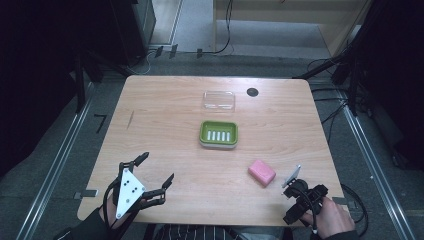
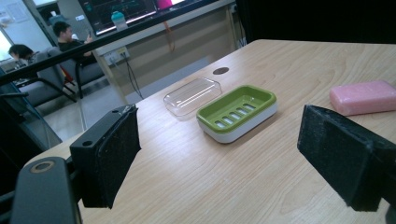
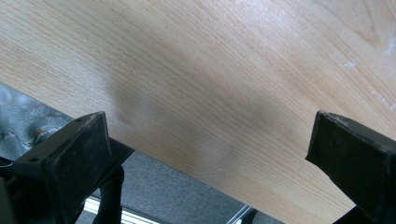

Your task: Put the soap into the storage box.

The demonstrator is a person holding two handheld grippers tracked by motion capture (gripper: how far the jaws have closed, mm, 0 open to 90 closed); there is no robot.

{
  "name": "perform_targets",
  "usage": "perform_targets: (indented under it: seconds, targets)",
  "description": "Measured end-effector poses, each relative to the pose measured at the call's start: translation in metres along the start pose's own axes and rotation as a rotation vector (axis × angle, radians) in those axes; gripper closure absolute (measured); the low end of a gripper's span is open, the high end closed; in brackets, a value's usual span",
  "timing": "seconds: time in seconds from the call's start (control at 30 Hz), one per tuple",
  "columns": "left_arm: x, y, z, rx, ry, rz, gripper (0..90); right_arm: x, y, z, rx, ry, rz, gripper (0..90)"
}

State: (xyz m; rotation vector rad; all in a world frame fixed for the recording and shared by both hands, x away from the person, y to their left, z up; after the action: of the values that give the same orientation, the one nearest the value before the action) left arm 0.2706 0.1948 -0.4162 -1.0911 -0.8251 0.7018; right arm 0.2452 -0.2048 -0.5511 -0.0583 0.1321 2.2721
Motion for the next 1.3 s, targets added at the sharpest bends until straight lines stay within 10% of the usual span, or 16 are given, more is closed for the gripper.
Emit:
perform_targets:
  seconds: [1.3]
  targets:
    - [0.0,0.002,0.0,0.012,-0.003,-0.009,13.3,-0.007,-0.059,0.016,-0.083,0.018,0.092,0.0]
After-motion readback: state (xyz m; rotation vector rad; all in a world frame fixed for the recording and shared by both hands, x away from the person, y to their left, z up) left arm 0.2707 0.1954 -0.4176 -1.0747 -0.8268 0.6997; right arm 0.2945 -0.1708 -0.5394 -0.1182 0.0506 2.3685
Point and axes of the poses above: each handheld gripper's, and its own axes: z roughly backward along the jaws, y roughly out of its underside, x roughly to its left, the point moved 9 cm from there along -z, roughly forward along the jaws, and after that the axes turned 5 degrees about z, right-handed, at the moved point
